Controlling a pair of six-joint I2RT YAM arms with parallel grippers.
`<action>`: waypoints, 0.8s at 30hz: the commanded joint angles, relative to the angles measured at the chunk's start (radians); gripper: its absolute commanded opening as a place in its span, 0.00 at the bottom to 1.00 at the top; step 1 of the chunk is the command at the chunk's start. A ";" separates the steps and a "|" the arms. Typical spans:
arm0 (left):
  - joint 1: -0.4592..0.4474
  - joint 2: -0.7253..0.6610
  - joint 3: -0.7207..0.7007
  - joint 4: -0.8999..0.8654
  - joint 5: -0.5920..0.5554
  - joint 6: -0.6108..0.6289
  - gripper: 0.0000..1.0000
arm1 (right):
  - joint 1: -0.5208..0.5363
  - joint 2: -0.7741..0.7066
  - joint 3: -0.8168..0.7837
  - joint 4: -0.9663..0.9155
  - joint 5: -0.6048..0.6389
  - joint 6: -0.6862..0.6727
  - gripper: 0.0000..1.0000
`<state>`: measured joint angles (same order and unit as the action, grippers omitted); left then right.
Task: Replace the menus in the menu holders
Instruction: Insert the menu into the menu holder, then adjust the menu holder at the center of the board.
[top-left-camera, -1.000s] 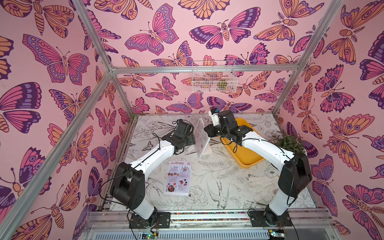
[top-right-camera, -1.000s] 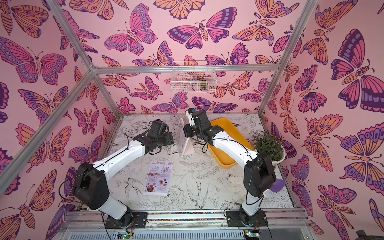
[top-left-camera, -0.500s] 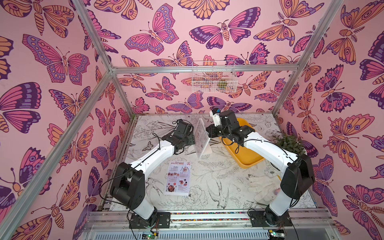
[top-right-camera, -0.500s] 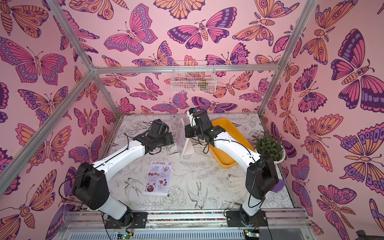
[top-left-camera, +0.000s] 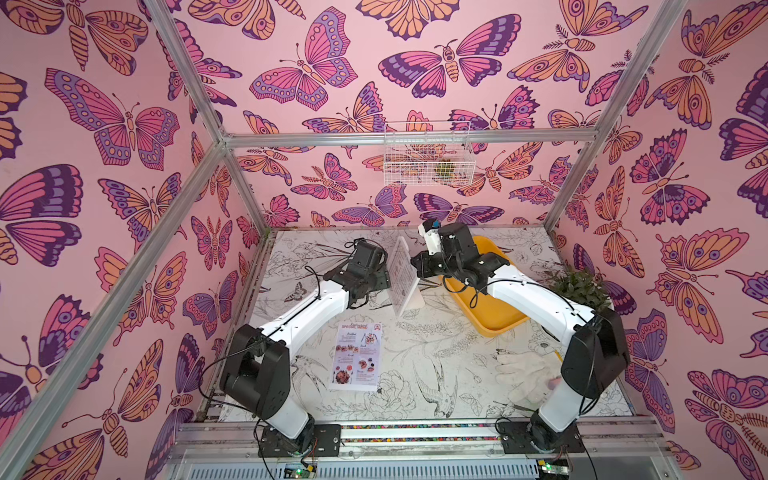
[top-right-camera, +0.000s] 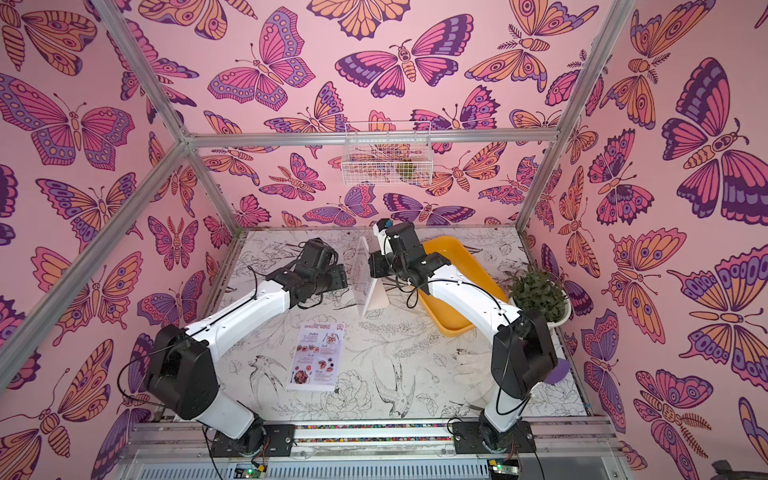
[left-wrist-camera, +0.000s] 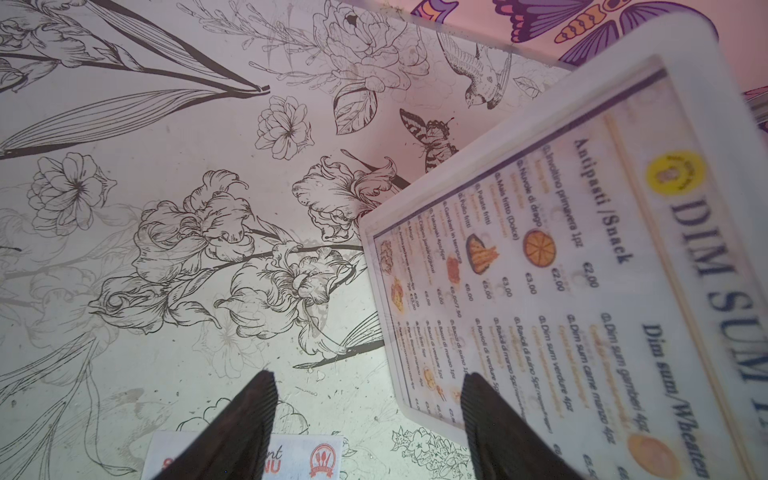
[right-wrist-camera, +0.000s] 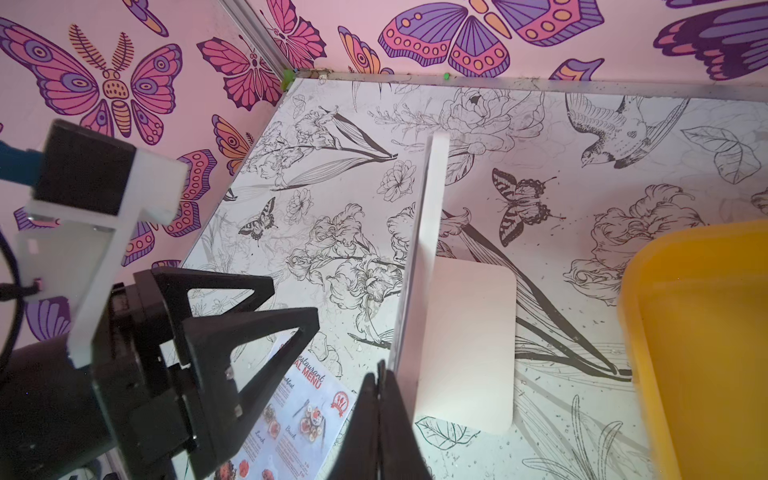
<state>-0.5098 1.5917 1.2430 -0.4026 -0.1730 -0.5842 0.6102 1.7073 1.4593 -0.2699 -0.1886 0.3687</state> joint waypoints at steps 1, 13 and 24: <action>0.002 0.010 0.019 -0.009 0.001 0.011 0.73 | 0.000 -0.029 -0.004 -0.021 -0.003 0.003 0.16; 0.009 -0.034 -0.003 -0.009 -0.025 0.028 0.73 | 0.002 -0.209 -0.179 0.019 0.091 -0.050 0.70; 0.089 -0.079 0.002 -0.023 -0.042 0.052 0.77 | 0.069 -0.145 -0.296 0.148 0.283 0.005 0.96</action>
<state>-0.4397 1.5436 1.2453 -0.4023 -0.1890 -0.5545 0.6754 1.5444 1.1694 -0.1917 -0.0036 0.3435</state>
